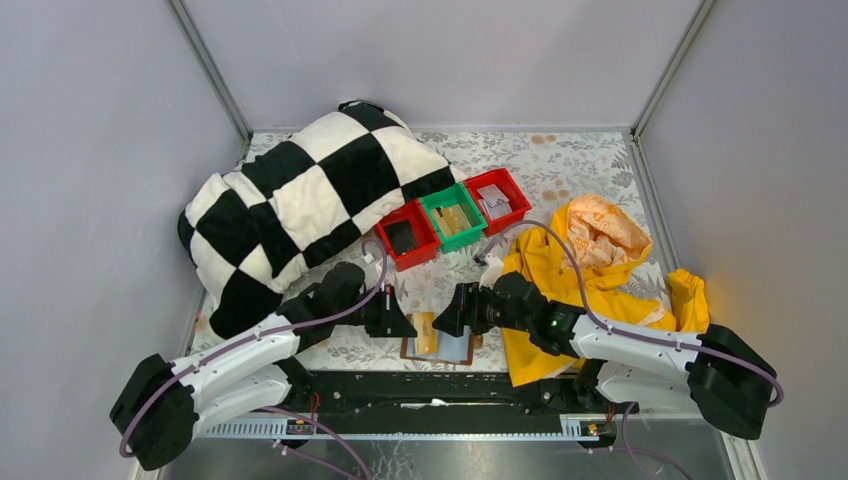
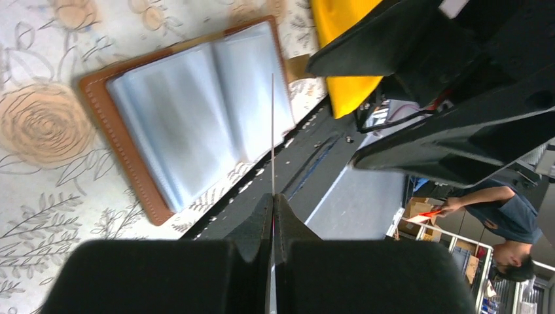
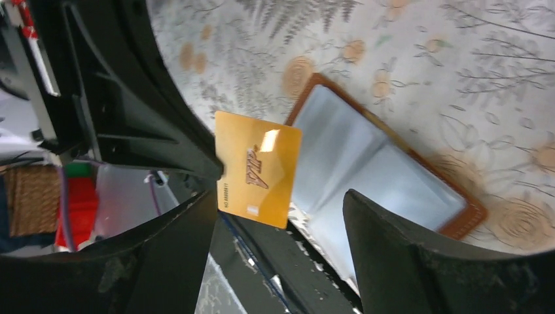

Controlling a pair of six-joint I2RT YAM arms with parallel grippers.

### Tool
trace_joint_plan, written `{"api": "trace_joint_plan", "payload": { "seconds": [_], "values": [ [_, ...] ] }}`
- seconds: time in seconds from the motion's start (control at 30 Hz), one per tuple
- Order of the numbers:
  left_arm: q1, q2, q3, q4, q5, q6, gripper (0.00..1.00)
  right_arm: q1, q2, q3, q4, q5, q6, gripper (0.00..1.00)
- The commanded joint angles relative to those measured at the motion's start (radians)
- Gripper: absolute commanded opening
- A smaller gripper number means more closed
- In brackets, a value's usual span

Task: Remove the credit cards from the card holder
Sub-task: Remove the credit card from the card holder, then place the credit card in the storage box.

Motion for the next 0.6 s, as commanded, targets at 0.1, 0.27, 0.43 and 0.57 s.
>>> {"api": "trace_joint_plan", "payload": {
  "seconds": [0.1,0.27,0.43,0.57],
  "values": [
    [0.007,-0.044,0.062,0.095,0.101,-0.002,0.0,-0.024,0.003,-0.082,0.298,-0.194,0.076,0.8],
    [0.023,-0.076,0.068,0.092,0.129,-0.003,0.0,-0.048,0.014,-0.134,0.42,-0.252,0.139,0.8],
    [0.039,-0.082,0.06,0.126,0.157,-0.022,0.0,-0.086,0.054,-0.184,0.614,-0.353,0.227,0.66],
    [0.045,-0.074,0.052,0.127,0.172,-0.025,0.0,-0.115,0.112,-0.234,0.843,-0.418,0.313,0.54]
  ]
}}
